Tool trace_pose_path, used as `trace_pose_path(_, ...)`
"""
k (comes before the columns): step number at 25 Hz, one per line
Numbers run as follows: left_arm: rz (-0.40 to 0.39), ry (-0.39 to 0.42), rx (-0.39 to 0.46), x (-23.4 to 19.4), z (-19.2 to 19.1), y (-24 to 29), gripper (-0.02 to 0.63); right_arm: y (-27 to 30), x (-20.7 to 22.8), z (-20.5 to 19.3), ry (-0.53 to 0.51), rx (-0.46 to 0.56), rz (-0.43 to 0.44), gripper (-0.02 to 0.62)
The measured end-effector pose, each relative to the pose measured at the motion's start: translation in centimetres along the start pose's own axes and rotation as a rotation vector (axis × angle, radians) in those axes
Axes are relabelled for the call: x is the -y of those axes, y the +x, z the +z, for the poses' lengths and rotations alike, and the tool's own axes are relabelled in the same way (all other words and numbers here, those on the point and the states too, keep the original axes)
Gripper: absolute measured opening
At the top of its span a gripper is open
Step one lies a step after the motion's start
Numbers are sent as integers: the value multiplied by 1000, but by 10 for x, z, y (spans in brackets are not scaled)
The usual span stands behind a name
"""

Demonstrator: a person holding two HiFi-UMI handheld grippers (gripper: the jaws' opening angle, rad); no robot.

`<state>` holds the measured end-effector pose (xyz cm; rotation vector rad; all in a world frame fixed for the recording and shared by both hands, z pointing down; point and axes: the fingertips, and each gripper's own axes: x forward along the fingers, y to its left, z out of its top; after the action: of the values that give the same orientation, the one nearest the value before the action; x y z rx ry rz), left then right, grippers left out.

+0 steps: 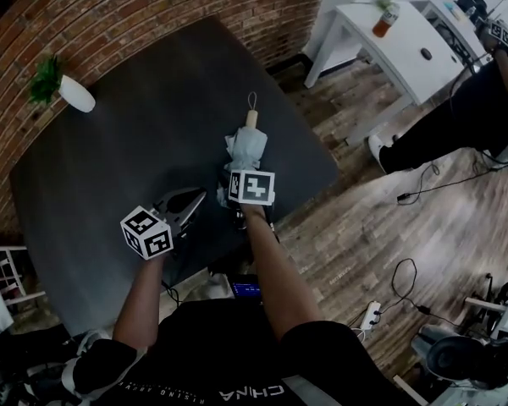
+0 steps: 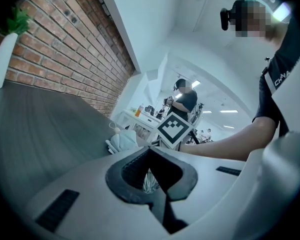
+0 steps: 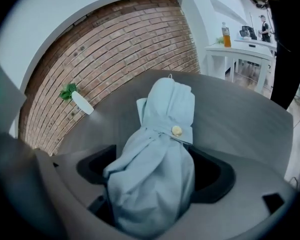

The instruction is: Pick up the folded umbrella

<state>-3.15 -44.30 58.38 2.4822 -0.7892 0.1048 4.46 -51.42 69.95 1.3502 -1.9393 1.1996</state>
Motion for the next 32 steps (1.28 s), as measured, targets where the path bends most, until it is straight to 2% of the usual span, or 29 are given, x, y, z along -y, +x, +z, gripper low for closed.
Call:
trace_pose_path(4,28,-5,-1,-9,0,2,2,5,-1,-3,-9,-10,-3,422)
trace_pose_path(10,42,-22,-12,-14,-4,8,2,0,0,-4,-31,89,15,422)
trace_pose_path(20,46,-39,-28,-24,-11,24,2,2,0,2,-56,182,3,420)
trace_pose_path(32,82,-68,-37,-35,-19,31,2,-4,-2,5,-43,205,68,334)
